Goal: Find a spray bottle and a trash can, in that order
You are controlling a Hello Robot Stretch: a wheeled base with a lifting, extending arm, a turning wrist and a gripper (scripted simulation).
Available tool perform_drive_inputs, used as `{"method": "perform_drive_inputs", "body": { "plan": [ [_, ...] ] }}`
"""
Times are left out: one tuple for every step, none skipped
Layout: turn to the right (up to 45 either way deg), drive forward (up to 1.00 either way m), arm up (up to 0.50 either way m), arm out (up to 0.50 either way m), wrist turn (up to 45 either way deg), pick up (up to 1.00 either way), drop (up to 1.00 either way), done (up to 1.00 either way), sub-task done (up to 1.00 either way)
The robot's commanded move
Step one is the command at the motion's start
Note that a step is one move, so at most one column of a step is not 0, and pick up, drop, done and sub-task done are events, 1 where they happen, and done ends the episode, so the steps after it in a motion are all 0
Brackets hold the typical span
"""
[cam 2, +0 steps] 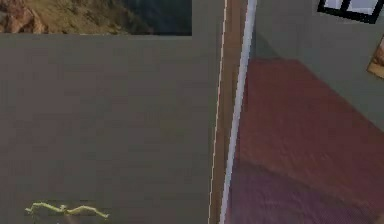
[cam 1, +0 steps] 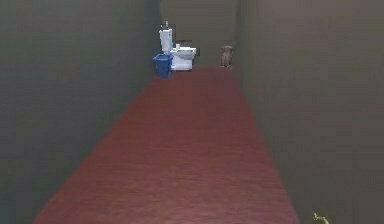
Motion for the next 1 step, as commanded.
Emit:
{"method": "perform_drive_inputs", "body": {
  "plan": [
    [0.0, 1.00, 0.00, 0.00, 0.0, 0.00, 0.00, 0.00, 0.00]
  ]
}}
